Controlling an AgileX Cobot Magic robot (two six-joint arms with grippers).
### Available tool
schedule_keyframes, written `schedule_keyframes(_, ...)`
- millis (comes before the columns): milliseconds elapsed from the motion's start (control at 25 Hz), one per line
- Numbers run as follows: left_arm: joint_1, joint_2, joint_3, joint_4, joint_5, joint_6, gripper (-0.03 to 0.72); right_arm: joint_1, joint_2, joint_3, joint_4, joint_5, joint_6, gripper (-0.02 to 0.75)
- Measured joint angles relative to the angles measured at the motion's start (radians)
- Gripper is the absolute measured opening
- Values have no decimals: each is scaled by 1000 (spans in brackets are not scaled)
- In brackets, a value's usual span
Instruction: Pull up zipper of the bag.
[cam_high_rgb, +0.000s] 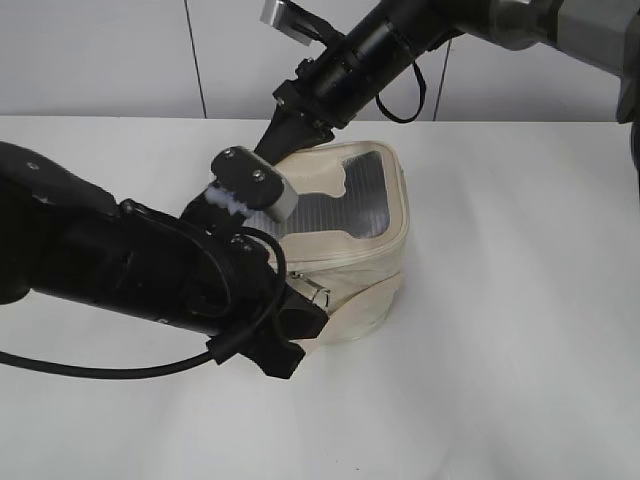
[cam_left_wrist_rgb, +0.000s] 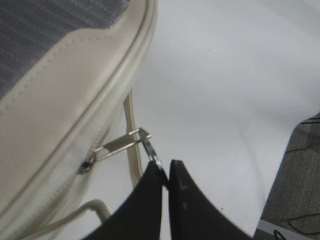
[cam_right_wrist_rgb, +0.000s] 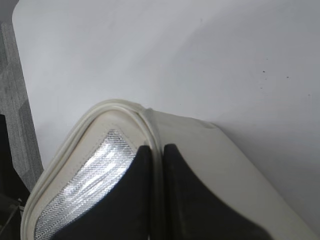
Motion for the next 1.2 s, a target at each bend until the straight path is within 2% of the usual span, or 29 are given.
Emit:
schedule_keyframes(120,0,-2,0,26,3,-53,0,0,0,0,0,0,0,43)
schedule_keyframes(200,0,-16,0,63,22,-110,29,-1,0,0,0,0,7,43)
schedule_keyframes(280,0,-32,1,125,76,-187,131,-8,0,0,2,-1,19,56)
schedule_keyframes(320,1,-45,6,163,100,-231,207,-13,0,0,6,-2,25,84)
schedule_keyframes(400,15,-78,20,228,124,-314,340,-32,0,-2,22,-2,32,194)
schedule_keyframes(440,31,-100,27,264,131,-358,383,-43,-1,-4,30,-2,35,251)
schedule_keyframes(520,72,-153,33,326,152,-417,416,-78,-4,-5,44,-2,46,359)
schedule_keyframes(600,128,-211,33,346,152,-446,422,-116,-17,-5,56,-2,54,396)
schedule_keyframes(760,287,-281,18,360,171,-457,395,-192,-79,-1,70,-4,81,402)
schedule_keyframes(920,425,-208,-127,412,265,-461,375,-250,-166,111,68,-6,70,399)
schedule_keyframes(1080,441,-26,-392,458,363,-462,373,-323,-307,403,74,-63,-14,390)
schedule_keyframes(1200,426,148,-625,480,450,-462,373,-381,-452,704,151,-155,-157,390)
